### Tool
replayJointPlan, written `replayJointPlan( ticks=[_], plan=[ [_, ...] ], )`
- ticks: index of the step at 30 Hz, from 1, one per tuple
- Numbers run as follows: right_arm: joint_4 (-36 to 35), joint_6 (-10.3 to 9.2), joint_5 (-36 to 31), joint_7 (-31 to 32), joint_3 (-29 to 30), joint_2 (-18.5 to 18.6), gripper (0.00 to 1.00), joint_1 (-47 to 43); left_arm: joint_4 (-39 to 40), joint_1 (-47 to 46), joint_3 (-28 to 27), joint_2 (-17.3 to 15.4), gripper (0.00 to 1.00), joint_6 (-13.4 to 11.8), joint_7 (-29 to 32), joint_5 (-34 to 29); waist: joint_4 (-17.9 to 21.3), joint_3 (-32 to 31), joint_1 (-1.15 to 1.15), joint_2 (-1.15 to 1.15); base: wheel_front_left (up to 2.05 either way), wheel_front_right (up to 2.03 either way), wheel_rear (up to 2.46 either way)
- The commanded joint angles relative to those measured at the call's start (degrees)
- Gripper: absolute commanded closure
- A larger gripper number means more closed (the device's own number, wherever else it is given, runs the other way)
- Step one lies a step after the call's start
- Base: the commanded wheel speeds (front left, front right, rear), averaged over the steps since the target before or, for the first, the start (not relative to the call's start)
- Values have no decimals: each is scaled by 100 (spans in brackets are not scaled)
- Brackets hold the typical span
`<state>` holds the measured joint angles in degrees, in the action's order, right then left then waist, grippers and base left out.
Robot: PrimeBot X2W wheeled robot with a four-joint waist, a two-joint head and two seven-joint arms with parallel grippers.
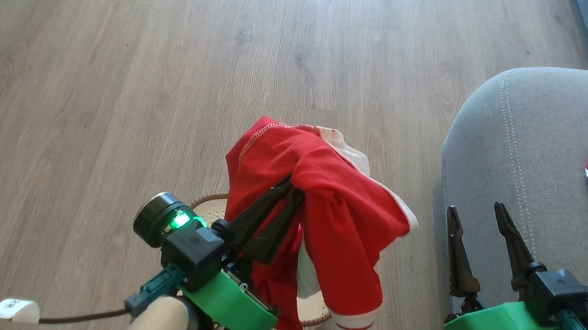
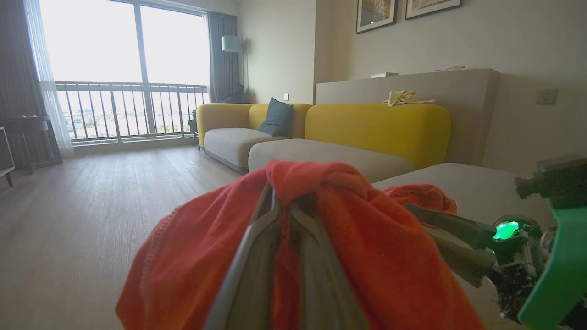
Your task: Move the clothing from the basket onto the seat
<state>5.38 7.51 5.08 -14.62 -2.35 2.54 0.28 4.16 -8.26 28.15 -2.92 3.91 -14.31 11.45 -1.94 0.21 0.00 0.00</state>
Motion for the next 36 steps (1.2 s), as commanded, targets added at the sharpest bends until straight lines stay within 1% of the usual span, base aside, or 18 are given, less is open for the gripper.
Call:
replayJointPlan(
  ticks=[1,19,27,29,32,36],
  plan=[
    [-220,-2,-47,-38,-113,33,0,44,241,-238,-152,4,100,2,-69,18,7,5,0,0,0,0,0],
    [-213,-2,-10,-38,-110,33,0,66,161,-255,-220,4,100,13,-69,-48,113,-59,0,0,0,0,0],
    [-635,-2,-87,-38,-244,63,0,9,158,-269,-298,4,100,-7,-69,-56,183,-23,0,0,0,0,0],
    [-851,-2,-55,-38,-394,199,0,-38,151,-281,-353,4,100,-5,-69,-62,198,-7,0,0,0,0,0],
    [-1237,-2,3,-38,-689,509,0,-132,110,-301,-484,4,100,1,-69,-99,226,10,0,0,0,0,0],
    [-1773,-2,89,-38,-1462,1038,0,-223,45,-344,-693,4,100,21,-69,-185,258,28,0,0,0,0,0]
  ],
)
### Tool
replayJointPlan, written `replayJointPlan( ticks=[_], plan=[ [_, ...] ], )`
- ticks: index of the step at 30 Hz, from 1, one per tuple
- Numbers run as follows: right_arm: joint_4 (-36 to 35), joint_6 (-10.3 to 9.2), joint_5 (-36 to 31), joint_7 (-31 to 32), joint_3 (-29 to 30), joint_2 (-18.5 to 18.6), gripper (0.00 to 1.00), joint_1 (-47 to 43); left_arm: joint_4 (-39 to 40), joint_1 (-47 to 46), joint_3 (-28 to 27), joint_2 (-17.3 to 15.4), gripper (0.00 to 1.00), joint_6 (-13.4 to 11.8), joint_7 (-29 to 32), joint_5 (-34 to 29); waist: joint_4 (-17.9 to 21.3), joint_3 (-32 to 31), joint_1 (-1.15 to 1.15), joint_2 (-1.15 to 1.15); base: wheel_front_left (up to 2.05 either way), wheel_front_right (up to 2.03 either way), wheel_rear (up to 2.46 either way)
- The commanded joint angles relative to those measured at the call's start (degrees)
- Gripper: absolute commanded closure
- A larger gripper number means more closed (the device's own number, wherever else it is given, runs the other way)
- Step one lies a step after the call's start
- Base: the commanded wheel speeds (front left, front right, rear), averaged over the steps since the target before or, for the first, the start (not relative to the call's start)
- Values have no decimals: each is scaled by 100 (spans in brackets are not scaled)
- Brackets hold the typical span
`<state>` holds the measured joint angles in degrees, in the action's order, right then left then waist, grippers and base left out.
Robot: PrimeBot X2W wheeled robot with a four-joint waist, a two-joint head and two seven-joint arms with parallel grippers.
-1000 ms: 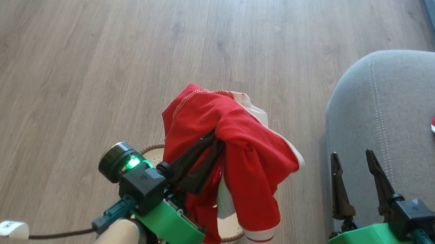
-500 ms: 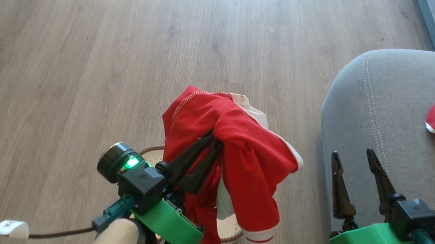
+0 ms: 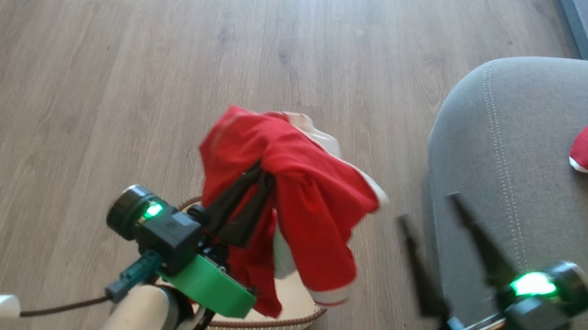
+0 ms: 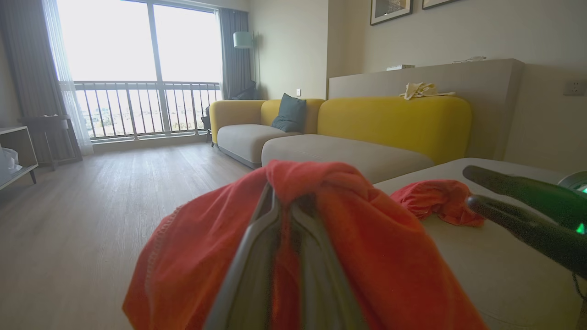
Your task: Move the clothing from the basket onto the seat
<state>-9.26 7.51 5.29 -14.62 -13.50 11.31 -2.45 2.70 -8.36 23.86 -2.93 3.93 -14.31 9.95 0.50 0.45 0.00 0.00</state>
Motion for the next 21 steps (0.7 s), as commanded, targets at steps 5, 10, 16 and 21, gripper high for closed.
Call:
replayJointPlan(
  ticks=[5,10,16,21],
  plan=[
    [-631,-2,243,-38,-1231,669,0,75,163,-343,-436,5,100,56,-69,-78,56,10,0,0,0,0,0],
    [-560,-2,271,-38,-1496,670,0,230,158,-359,-421,5,100,88,-69,-152,51,17,0,0,0,0,0],
    [-181,-2,152,-38,-1607,440,0,515,153,-405,-186,5,100,108,-69,-301,-24,19,0,0,0,0,0],
    [187,-2,-109,-38,-1615,221,0,758,204,-451,92,5,100,124,-69,-318,-172,33,0,0,0,0,0]
  ],
)
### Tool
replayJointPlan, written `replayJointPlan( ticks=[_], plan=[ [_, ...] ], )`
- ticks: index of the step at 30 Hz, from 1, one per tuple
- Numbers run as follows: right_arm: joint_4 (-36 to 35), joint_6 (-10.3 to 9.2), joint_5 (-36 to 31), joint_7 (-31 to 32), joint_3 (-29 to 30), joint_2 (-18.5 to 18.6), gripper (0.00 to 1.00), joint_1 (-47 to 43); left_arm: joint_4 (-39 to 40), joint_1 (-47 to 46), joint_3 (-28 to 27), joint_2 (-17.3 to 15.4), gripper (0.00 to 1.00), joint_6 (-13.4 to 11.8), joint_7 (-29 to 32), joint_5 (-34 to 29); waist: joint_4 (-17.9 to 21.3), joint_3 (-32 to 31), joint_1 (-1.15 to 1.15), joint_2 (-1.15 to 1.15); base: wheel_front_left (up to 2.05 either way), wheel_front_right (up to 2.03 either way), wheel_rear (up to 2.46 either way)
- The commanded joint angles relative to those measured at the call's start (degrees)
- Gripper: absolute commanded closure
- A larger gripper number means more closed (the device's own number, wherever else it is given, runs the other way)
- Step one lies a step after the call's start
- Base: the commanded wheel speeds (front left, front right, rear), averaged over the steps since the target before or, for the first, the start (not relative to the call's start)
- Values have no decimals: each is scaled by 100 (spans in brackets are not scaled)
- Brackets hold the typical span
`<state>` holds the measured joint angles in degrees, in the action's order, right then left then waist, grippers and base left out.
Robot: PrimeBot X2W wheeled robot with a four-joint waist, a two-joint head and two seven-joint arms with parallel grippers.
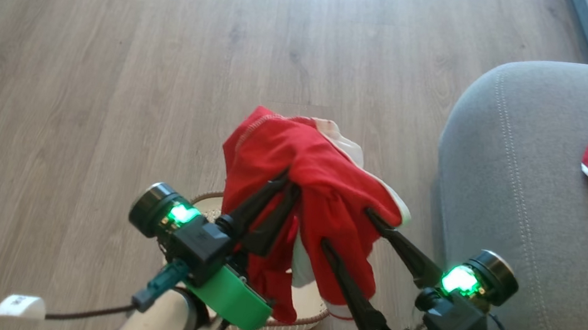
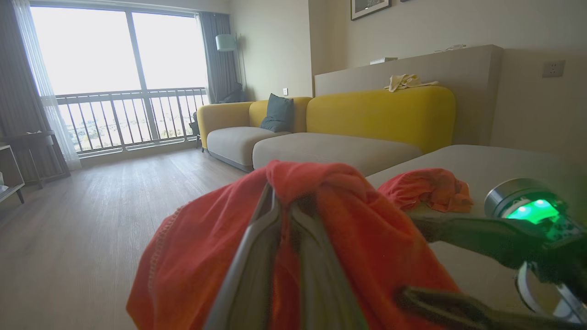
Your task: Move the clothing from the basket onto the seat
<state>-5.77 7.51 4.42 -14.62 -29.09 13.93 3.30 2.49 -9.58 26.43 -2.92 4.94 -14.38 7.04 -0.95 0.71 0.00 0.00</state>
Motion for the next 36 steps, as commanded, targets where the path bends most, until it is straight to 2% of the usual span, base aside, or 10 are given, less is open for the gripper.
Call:
replayJointPlan(
  ticks=[1,8,15,20,25,26,27,36],
  plan=[
    [-97,-2,-46,-38,-47,-89,0,217,240,-335,-108,4,100,23,-62,-20,-51,9,0,0,0,0,0],
    [398,-2,-270,-38,82,-402,0,370,311,-362,343,4,100,29,-62,45,-184,-23,0,0,0,0,0],
    [653,-2,-524,-38,-208,-439,0,568,207,-439,751,4,100,85,-62,17,-235,-36,0,0,0,0,0],
    [809,-2,-625,-38,-254,-517,0,673,158,-483,905,4,100,99,-62,27,-244,-26,0,0,0,0,0],
    [837,-2,-653,-38,-46,-700,0,681,140,-489,973,4,100,87,-62,52,-259,-13,0,0,0,0,0],
    [865,-2,-621,-38,24,-740,61,660,137,-491,979,4,100,87,-62,56,-264,-11,0,0,0,0,0],
    [880,-2,-610,-38,116,-779,100,650,135,-491,980,4,100,87,-62,59,-269,-8,0,0,0,0,0],
    [825,-2,-548,-38,797,-1011,100,540,105,-439,887,4,100,81,-62,61,-283,-6,0,0,0,0,0]
  ],
)
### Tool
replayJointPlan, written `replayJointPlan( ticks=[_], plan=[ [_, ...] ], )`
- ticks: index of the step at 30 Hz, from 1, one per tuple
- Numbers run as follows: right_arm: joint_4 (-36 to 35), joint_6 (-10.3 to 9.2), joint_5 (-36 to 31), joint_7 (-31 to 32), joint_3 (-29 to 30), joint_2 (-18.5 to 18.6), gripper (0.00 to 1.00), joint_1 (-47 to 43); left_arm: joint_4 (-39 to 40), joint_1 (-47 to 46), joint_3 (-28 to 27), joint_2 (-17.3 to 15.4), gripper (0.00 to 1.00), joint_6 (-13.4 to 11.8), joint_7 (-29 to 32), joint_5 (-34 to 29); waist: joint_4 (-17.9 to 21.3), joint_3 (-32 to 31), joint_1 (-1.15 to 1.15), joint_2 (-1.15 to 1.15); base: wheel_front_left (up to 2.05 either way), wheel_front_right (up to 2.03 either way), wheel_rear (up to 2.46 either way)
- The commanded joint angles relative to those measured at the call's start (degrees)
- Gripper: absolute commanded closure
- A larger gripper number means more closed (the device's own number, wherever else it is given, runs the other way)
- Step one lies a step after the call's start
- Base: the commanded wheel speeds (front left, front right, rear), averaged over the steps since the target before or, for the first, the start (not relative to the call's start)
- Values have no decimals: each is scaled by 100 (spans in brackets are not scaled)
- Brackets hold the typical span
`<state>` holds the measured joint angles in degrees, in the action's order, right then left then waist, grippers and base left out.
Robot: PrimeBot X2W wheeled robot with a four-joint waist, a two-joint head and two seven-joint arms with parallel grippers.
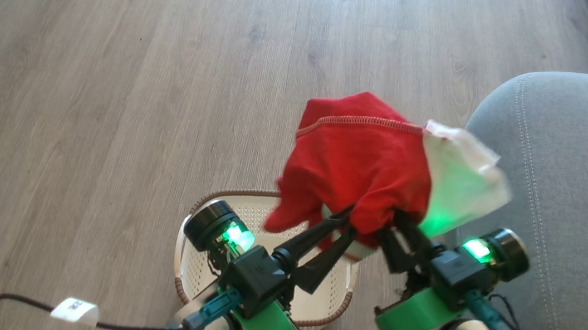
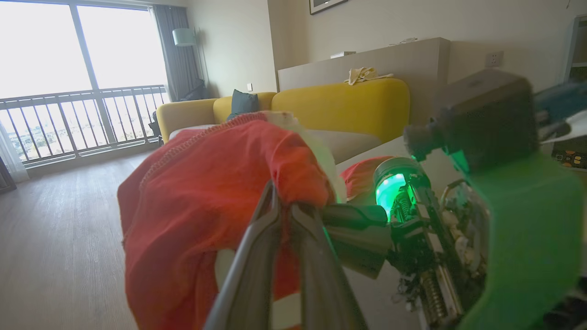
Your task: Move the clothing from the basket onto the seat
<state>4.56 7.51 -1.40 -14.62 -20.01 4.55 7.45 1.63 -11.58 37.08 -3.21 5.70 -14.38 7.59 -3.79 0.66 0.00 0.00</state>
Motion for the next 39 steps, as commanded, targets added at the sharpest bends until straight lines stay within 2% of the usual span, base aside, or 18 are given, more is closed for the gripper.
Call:
replayJointPlan(
  ticks=[1,14,28,29,31,33,34,35,39],
  plan=[
    [-227,-2,47,-38,-25,-94,100,115,191,-233,-187,34,100,8,-62,5,1,2,0,0,0,0,0],
    [-487,-2,620,-38,489,-166,100,78,94,-138,-469,34,100,20,-62,185,34,95,0,0,0,0,0],
    [-864,-2,953,-38,542,-167,100,145,225,-186,-357,34,100,76,-62,265,-75,123,0,0,0,0,0],
    [-899,-2,1000,-38,555,-167,100,138,234,-189,-365,34,95,76,-62,256,-79,122,0,0,0,0,0],
    [-930,-2,1104,-38,583,-167,100,123,256,-195,-386,34,71,72,-62,243,-83,130,0,0,0,0,0],
    [-959,-2,1195,-38,612,-167,100,130,277,-200,-408,34,51,65,-62,237,-86,142,0,0,0,0,0],
    [-979,-2,1230,-38,625,-167,100,134,282,-200,-418,34,22,62,-62,236,-86,144,0,0,0,0,0],
    [-1003,-2,1262,-38,634,-167,100,137,284,-200,-428,34,2,58,-62,233,-85,148,0,0,0,0,0],
    [-1124,-2,1352,-38,692,-167,100,153,244,-204,-450,34,0,60,-62,222,-84,166,0,0,0,0,0]
  ],
)
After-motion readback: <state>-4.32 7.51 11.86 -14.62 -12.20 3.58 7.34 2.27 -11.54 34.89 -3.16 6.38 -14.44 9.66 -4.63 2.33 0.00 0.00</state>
